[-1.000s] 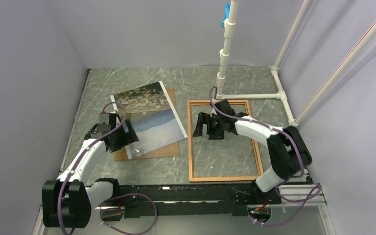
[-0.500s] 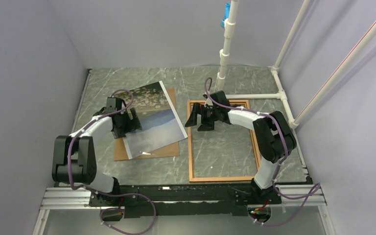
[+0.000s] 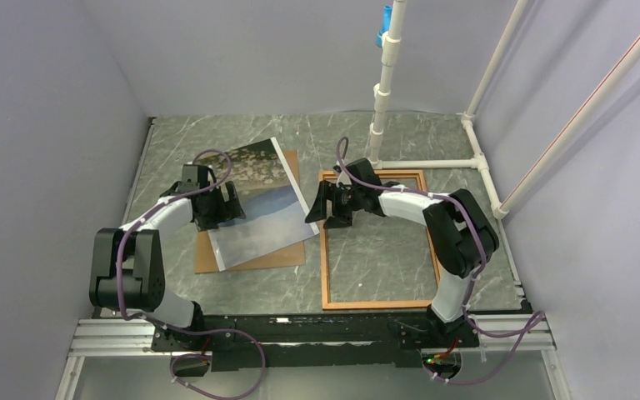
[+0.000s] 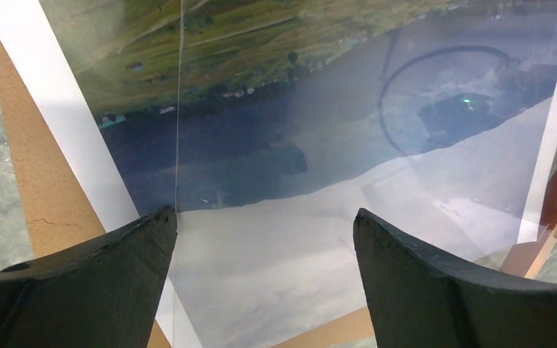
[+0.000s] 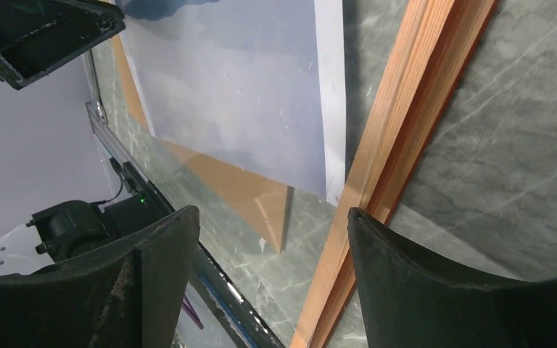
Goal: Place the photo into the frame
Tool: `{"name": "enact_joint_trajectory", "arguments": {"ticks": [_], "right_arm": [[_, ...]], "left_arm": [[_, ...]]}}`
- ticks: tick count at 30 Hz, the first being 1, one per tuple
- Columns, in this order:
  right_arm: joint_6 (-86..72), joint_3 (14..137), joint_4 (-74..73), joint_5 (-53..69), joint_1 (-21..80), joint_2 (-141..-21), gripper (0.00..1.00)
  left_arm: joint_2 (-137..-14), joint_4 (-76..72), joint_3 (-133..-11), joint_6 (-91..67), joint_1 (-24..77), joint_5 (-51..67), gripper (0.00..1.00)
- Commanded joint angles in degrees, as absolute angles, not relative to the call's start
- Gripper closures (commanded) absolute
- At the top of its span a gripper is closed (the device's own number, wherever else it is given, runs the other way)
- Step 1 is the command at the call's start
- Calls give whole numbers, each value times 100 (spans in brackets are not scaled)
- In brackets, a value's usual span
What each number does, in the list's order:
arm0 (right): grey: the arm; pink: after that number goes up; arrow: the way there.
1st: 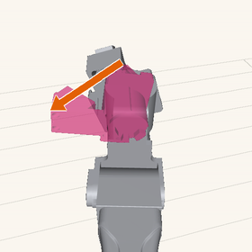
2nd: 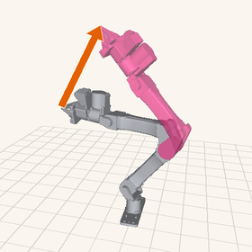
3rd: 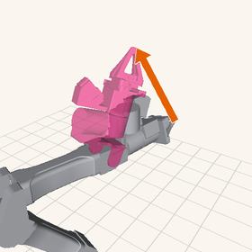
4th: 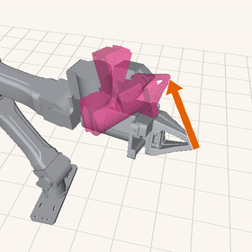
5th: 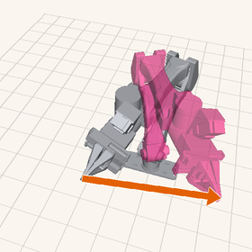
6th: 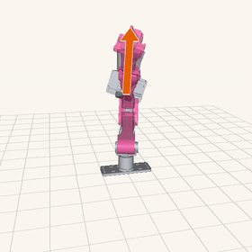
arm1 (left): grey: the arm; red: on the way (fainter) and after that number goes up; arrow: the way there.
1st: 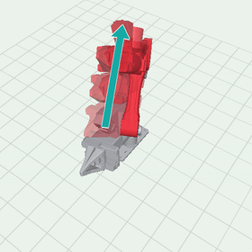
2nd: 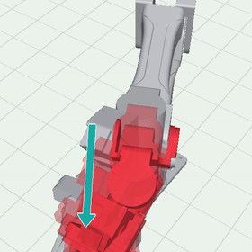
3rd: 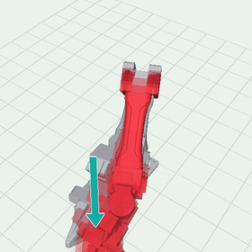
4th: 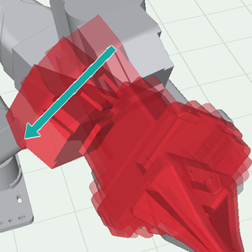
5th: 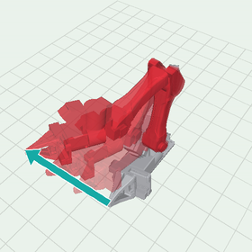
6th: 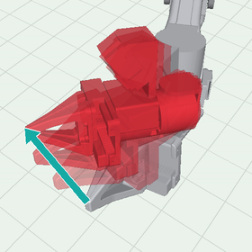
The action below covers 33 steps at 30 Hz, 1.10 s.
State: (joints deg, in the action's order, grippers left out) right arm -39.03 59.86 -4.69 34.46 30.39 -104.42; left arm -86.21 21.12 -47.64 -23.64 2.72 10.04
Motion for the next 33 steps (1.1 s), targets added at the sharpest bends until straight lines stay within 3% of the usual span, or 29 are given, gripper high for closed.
{"name": "enact_joint_trajectory", "arguments": {"ticks": [1, 10, 17, 26, 33], "right_arm": [[-4125, 5819, -250, 3511, 3248, -9894, 24], [-4315, 5011, -365, 3230, 3445, -8701, 23], [-4014, 4388, -1224, 2358, 3445, -7994, 18], [-3383, 4402, -1690, 1898, 3134, -8564, 11], [-3326, 4438, -854, 3185, 2255, -8997, 13]], "left_arm": [[-8346, 1908, -4457, -2447, 461, 1725, 7], [-7865, 1771, -3922, -2669, 925, 1965, 8], [-7418, 1677, -3525, -2934, 1314, 1833, 8], [-7407, 2194, -3716, -2751, 1327, 1093, 7], [-7633, 2005, -3821, -2716, 1327, 1293, 7]]}}
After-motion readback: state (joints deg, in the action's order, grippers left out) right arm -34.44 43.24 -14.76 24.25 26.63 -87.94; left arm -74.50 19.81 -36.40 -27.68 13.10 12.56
